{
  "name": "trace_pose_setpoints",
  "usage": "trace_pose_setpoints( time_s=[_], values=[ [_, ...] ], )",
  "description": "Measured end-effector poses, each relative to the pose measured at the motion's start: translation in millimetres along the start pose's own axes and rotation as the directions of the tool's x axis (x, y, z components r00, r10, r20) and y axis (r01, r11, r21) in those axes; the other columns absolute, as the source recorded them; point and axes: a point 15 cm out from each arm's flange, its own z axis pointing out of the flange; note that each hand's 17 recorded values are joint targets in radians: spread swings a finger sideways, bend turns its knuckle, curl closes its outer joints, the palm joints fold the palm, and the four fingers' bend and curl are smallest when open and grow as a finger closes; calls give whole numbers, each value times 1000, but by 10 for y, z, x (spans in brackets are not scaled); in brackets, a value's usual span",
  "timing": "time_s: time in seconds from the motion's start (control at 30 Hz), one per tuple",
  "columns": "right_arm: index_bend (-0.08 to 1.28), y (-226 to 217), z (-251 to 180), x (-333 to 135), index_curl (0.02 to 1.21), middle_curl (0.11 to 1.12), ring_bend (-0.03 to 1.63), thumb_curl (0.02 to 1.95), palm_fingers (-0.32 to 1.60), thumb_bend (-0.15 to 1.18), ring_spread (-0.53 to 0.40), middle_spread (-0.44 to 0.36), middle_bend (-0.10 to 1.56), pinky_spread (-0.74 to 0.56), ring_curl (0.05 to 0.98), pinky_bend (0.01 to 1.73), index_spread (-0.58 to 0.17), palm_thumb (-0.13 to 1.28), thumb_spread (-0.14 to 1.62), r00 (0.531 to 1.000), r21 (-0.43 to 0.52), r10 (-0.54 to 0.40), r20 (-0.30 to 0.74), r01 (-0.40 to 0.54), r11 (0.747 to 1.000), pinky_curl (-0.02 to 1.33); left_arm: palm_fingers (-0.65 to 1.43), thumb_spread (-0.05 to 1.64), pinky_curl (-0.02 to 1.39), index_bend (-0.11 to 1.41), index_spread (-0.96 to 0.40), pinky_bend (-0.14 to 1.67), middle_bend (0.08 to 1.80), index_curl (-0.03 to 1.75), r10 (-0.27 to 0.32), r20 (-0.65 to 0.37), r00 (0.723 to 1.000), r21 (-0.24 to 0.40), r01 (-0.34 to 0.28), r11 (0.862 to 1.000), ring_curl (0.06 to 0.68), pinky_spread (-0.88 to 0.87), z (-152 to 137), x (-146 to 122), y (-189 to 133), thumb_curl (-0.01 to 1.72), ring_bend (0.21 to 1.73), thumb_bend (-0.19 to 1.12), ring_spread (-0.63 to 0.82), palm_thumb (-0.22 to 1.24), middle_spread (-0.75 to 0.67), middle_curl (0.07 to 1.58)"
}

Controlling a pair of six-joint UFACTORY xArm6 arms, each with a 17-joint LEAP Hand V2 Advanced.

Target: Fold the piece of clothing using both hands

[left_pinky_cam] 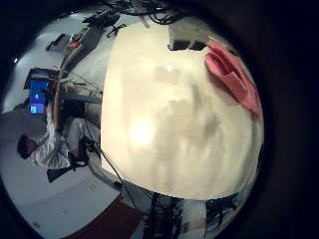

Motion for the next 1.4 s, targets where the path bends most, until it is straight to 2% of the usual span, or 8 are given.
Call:
trace_pose_setpoints(
  time_s=[0.13, 0.2, 0.27, 0.4, 0.63, 0.77, 1.1, 1.4],
  values=[
    [498, 142, -322, 345, 593, 560, 1178, 540, 864, -13, -300, -184, 1043, -587, 476, 1109, -367, 722, 1300, 997, 50, 79, -6, -78, 996, 473, 145, 1142, 314, 176, -30, 391, 181, 346, 5, -3, 1000, 6, -5, 1000, 220, 202, -21, 22, -9, 272, 472, -18, 292, 365, 84, 307],
    [426, 386, -281, 611, 577, 556, 1157, 511, 758, -25, -296, -188, 1019, -567, 473, 1082, -378, 690, 1301, 990, 14, 141, -7, -141, 990, 468, 151, 1142, 314, 176, -33, 389, 187, 346, 16, -8, 1000, 3, -16, 1000, 217, 199, -12, 97, -24, 272, 467, -18, 290, 366, 75, 310],
    [398, 689, -110, 715, 577, 549, 1097, 476, 460, -40, -269, -175, 975, -469, 468, 995, -362, 637, 1282, 982, -73, 189, 4, -189, 979, 460, 158, 1142, 313, 181, -42, 388, 186, 350, 28, -11, 1000, 0, -28, 1000, 214, 198, -6, 172, -80, 273, 461, -18, 286, 366, 59, 311],
    [426, 1034, 37, 985, 553, 496, 950, 415, 162, -51, -166, -113, 828, -222, 406, 835, -325, 525, 1215, 965, -156, 264, -3, -261, 953, 397, 176, 1140, 310, 207, -55, 371, 172, 370, 34, -14, 999, -3, -34, 999, 208, 196, -16, 270, -163, 272, 444, -18, 279, 371, 30, 307],
    [447, 1632, 673, 1051, 512, 428, 800, 353, 136, -42, -22, -11, 679, 52, 323, 720, -263, 422, 1128, 940, -325, 342, 8, -320, 890, 314, 190, 1139, 307, 188, -34, 354, 187, 383, 48, -12, 999, -3, -48, 999, 204, 196, -32, 397, -194, 270, 423, -18, 271, 372, 2, 310],
    [441, 1668, 976, 1005, 495, 403, 760, 330, 188, -33, 5, 11, 624, 114, 298, 665, -240, 386, 1085, 936, -348, 351, 8, -326, 879, 276, 213, 1140, 303, 185, -18, 331, 198, 382, 68, 0, 998, -11, -68, 998, 200, 196, -34, 496, -267, 268, 403, -18, 259, 376, -27, 324],
    [411, 1788, 1527, 850, 474, 381, 713, 307, 267, -28, -4, 11, 566, 156, 270, 562, -227, 366, 1050, 936, -377, 353, 11, -323, 868, 227, 209, 1140, 307, 170, 2, 329, 195, 362, 61, -8, 998, -14, -61, 998, 205, 196, -47, 534, -225, 264, 400, -18, 252, 377, -10, 340],
    [368, 1870, 1889, 806, 456, 372, 696, 298, 339, -27, -25, -1, 528, 145, 253, 473, -228, 362, 1035, 929, -432, 370, -15, -340, 836, 195, 216, 1140, 306, 171, 4, 314, 194, 352, 64, -6, 998, -19, -64, 998, 207, 183, -49, 542, -198, 263, 389, -18, 251, 377, -17, 354]
  ],
)
